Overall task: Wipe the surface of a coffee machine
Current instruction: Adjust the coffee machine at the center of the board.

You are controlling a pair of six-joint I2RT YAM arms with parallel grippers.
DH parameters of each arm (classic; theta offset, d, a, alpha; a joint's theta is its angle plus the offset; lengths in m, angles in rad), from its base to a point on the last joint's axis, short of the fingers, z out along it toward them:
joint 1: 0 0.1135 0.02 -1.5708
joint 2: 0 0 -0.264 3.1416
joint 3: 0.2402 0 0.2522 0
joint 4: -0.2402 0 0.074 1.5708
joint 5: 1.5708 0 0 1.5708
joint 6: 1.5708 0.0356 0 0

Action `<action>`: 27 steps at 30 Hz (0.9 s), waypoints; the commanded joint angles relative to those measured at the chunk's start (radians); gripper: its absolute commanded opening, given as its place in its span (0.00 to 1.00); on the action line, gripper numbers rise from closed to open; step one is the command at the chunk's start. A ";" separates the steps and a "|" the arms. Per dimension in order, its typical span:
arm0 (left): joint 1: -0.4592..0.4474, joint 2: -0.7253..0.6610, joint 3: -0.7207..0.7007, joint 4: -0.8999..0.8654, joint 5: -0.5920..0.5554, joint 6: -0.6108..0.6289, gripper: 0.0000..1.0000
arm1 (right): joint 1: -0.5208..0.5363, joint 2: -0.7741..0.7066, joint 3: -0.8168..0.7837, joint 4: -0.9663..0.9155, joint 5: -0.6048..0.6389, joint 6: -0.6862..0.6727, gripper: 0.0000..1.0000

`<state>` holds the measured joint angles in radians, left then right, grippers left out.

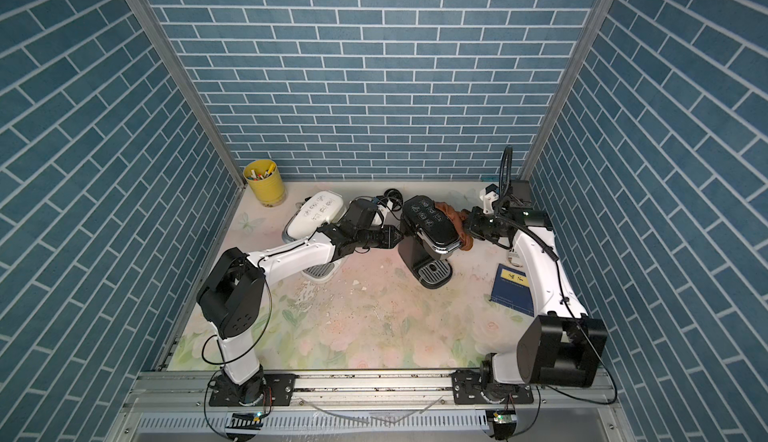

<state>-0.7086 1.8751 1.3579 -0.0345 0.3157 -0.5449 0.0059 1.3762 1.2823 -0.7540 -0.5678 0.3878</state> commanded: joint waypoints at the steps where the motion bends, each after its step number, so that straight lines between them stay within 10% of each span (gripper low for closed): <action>1: -0.009 0.026 0.044 0.042 0.037 0.019 0.31 | 0.015 -0.074 -0.058 -0.030 -0.120 0.006 0.00; 10: -0.008 0.042 0.057 0.050 0.072 0.052 0.33 | 0.103 -0.227 -0.102 -0.088 -0.083 0.041 0.00; 18: 0.000 0.046 0.080 0.017 0.068 0.066 0.34 | 0.128 -0.305 0.032 -0.329 0.226 -0.032 0.00; 27: 0.004 0.013 0.076 0.000 0.046 0.081 0.34 | 0.354 -0.266 0.177 -0.431 0.294 -0.038 0.00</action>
<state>-0.6979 1.9057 1.4040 -0.0517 0.3424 -0.4820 0.3267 1.0790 1.4258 -1.1103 -0.3309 0.3836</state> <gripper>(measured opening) 0.337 0.077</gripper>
